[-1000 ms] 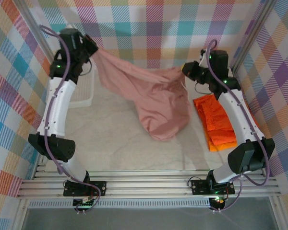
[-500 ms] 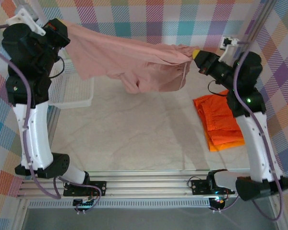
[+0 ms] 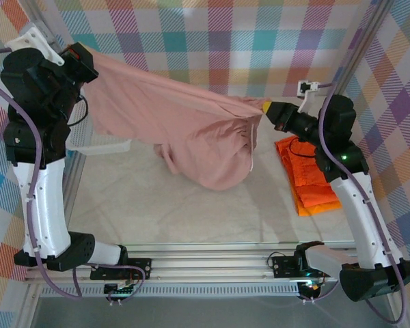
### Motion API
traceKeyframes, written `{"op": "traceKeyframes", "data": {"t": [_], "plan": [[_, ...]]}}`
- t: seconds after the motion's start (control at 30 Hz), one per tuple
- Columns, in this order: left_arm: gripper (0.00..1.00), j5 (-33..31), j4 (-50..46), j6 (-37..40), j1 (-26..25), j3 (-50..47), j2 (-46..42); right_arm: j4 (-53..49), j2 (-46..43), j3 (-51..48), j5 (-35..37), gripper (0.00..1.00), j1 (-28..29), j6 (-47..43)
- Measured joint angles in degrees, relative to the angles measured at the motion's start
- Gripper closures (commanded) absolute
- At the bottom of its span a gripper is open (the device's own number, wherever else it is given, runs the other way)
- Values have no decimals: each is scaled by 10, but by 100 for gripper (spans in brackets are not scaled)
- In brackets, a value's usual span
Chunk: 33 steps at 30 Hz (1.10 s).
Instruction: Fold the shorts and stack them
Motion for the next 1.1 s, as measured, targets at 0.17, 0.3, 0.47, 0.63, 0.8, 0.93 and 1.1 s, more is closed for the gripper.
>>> {"op": "traceKeyframes", "data": {"t": [0.17,0.3,0.47,0.63,0.8,0.93,1.1], "plan": [[100,-11,-4,4,0,59,7,18,-27,-22,-1,100,46,24],[100,-17,4,0,0,68,1,21,-63,-44,19,100,93,35],[100,-3,24,-17,0,74,17,20,-108,-66,89,100,127,49],[100,24,28,-35,-13,71,82,-2,-134,-102,186,100,136,78],[100,24,53,-35,-44,52,206,-49,-88,-123,285,100,136,105],[72,25,52,-36,-60,94,345,-84,16,-104,356,97,131,107],[15,31,8,-51,-64,241,518,-115,201,18,350,79,76,118]]}}
